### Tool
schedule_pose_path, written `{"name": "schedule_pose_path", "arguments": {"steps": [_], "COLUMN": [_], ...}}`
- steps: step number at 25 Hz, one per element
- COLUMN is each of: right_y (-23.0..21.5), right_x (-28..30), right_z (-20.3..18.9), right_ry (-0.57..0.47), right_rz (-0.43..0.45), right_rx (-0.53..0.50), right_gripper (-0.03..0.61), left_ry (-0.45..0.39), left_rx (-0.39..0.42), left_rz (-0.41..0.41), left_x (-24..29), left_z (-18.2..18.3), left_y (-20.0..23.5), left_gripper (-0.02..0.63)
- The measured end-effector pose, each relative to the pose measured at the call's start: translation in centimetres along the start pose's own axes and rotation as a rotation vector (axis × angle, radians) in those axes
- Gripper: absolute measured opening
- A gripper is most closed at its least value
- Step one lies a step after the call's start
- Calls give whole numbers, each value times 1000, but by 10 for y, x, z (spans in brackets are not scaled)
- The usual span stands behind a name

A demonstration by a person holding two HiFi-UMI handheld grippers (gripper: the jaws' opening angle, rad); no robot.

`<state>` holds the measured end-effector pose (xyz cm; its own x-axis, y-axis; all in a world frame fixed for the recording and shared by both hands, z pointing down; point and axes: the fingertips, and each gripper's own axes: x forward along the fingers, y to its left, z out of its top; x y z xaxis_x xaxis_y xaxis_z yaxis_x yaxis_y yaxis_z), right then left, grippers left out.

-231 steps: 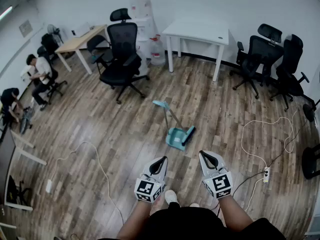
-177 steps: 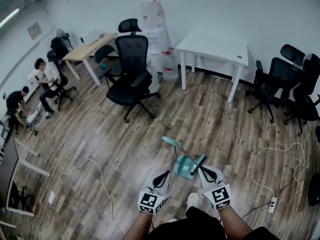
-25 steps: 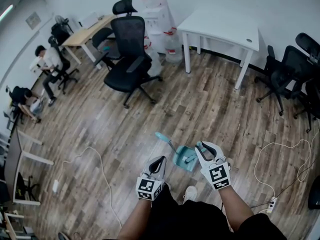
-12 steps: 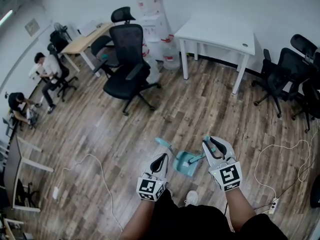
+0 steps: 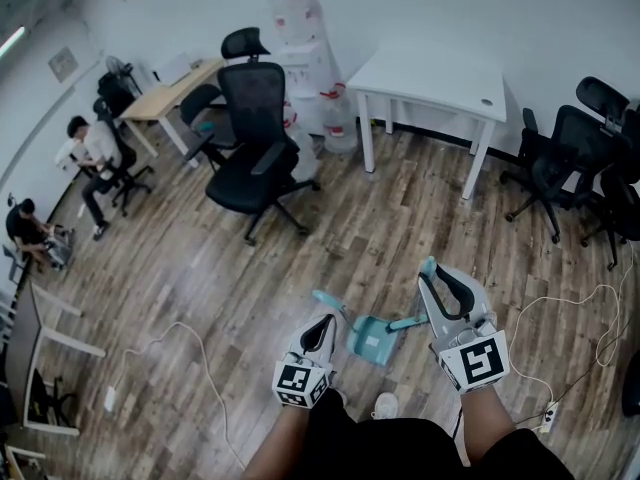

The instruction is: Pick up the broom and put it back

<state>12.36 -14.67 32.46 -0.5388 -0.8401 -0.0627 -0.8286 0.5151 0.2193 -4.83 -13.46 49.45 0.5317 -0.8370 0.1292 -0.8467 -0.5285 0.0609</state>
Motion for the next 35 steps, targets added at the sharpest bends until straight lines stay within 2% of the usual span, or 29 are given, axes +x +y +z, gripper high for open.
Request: {"name": "schedule_pose_path", "arguments": {"steps": [4,12,21,30,35], "right_y": [-5,-6,0,5,12], "right_x": [5,14,19,22,18], "right_z": [13,-2,-9,-41,-61], "right_ry": [-32,2,19,88,133], "right_rz": [-17,-27,4,35,66], "right_rx": [-6,15,0,-37,-71], "right_gripper": [92,91,92,95,97], "left_ry": [-14,-17,-40,-43,-12], "left_rx": [8,9,-6,7,34], "left_rz": [0,9,27,13,-20], "left_x": [2,1,4,8,11], "left_z": [9,10,10,11,5], "left_y": [6,11,11,11,7], "left_gripper": [17,17,17,17,17]}}
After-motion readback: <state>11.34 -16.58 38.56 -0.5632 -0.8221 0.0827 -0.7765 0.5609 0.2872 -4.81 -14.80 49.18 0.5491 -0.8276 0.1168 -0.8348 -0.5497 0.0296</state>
